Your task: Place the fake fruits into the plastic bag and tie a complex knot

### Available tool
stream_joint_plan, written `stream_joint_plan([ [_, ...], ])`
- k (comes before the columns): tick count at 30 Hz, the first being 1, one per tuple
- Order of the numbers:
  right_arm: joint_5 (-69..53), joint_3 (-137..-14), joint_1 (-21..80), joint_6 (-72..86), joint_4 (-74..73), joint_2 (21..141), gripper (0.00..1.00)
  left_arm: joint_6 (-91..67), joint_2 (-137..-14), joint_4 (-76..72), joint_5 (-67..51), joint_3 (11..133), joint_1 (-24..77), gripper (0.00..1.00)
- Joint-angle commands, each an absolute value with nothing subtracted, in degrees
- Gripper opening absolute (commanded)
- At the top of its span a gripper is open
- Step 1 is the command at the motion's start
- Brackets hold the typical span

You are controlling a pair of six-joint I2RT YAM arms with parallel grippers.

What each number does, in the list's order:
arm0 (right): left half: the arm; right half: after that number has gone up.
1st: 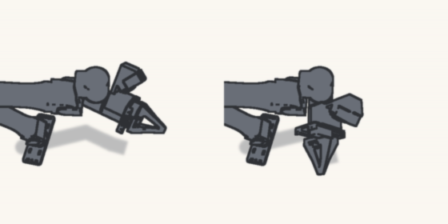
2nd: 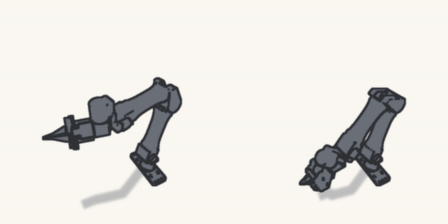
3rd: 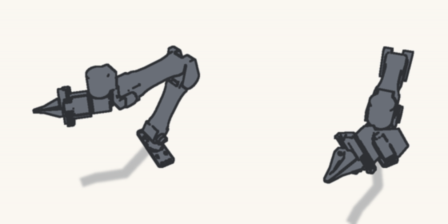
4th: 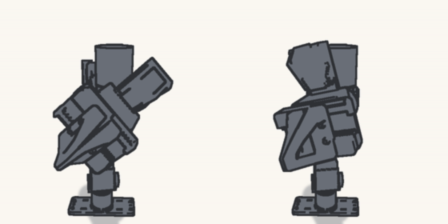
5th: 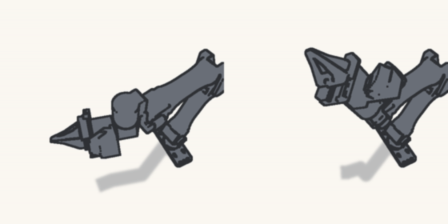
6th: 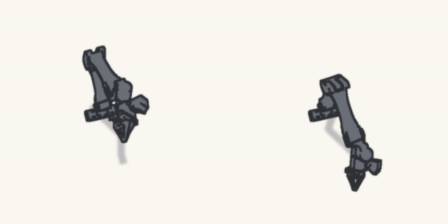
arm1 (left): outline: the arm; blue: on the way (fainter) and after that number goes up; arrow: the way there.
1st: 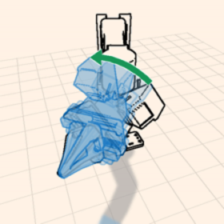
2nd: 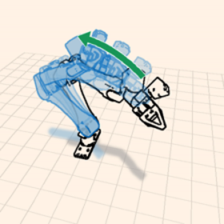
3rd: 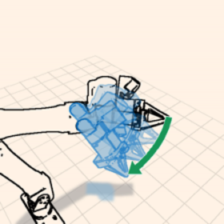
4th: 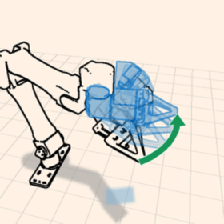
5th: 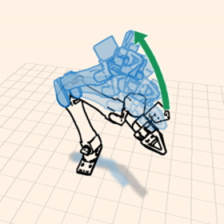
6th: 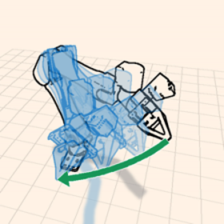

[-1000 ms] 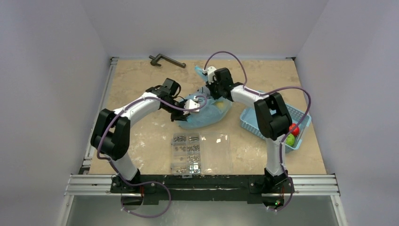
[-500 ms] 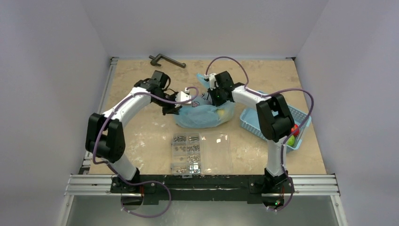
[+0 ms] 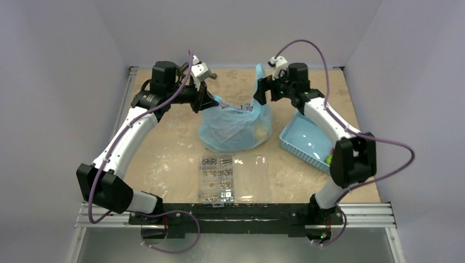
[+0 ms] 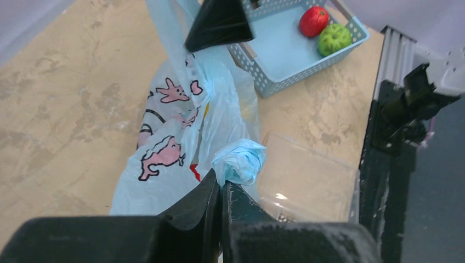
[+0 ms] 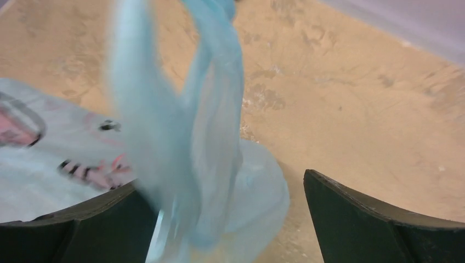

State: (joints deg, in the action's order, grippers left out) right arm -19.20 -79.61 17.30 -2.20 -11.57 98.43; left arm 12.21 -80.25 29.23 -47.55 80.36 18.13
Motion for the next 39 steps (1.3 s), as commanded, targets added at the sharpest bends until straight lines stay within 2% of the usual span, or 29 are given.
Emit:
stream_joint_plan([
  [1,-33.65,-72.98,15.36,-7.04,-2.65,82.36,0.99,-5.64,-81.28,21.28,-47.89,79.93,17.84,0.0],
  [4,-43.87,-68.67,16.73,-7.81,1.82,76.35,0.99,-10.49,-81.63,18.65,-47.49,81.16,17.87,0.0],
  [6,-45.82,-65.45,20.44,-9.61,4.37,73.91,0.99,-12.93,-82.34,17.5,-47.53,82.28,17.84,0.0],
  [9,-44.16,-59.86,26.63,-11.6,12.54,73.07,0.99,-14.11,-83.65,17.28,-49.71,84.49,18.1,0.0],
  [13,-37.39,-55.26,32.83,-10.29,28.7,77.55,0.99,-14.7,-83.83,16.75,-53.78,85.29,18.11,0.0],
  [17,-31.69,-55.95,36.22,-10.23,42.19,85.07,0.99,-12.69,-83.96,16.69,-59.46,85.37,18.11,0.0],
  [19,-29.83,-58.35,37.98,-10.35,44.41,88.99,0.98,-11.26,-84.34,17.91,-61.12,85.76,18.08,0.0],
  [20,-29.35,-59.68,38.45,-10.1,44.44,90.92,0.93,-11.1,-84.49,17.93,-61.96,85.67,18.04,0.0],
  [21,-29.99,-61.06,38.62,-9.9,43.96,92.44,0.8,-11.03,-84.54,18.07,-62.6,85.5,18.02,0.0],
  [23,-30.38,-62.16,38.73,-10.1,43.0,93.92,0.4,-11.39,-84.45,17.45,-62.99,84.88,18.02,0.0],
  [24,-30.57,-61.76,38.76,-10.63,42.44,93.87,0.19,-11.73,-84.27,16.29,-63.16,84.67,17.83,0.1],
  [25,-30.81,-60.86,38.76,-11.9,41.25,93.11,0.03,-11.73,-84.11,16.16,-63.01,84.98,17.36,0.26],
  [27,-32.9,-58.67,38.69,-12.53,40.45,90.91,0.0,-9.01,-83.65,19.99,-62.82,87.69,14.99,0.53],
  [29,-34.62,-56.7,38.6,-13.62,39.8,88.98,0.0,2.69,-83.24,30.43,-62.82,92.62,11.54,0.88],
  [31,-36.77,-56.3,38.28,-13.38,39.48,88.12,0.0,18.14,-82.82,47.14,-61.42,96.03,8.55,0.94],
  [34,-40.74,-56.7,37.04,-12.05,39.15,87.98,0.0,41.32,-82.41,66.71,-57.34,98.35,7.39,0.95],
  [36,-42.17,-56.25,36.03,-10.7,40.02,87.91,0.0,48.87,-80.76,70.19,-54.51,94.97,7.38,0.96],
  [39,-44.07,-56.52,35.27,-10.14,38.26,87.62,0.0,49.67,-78.3,65.55,-52.69,89.13,8.42,0.94],
])
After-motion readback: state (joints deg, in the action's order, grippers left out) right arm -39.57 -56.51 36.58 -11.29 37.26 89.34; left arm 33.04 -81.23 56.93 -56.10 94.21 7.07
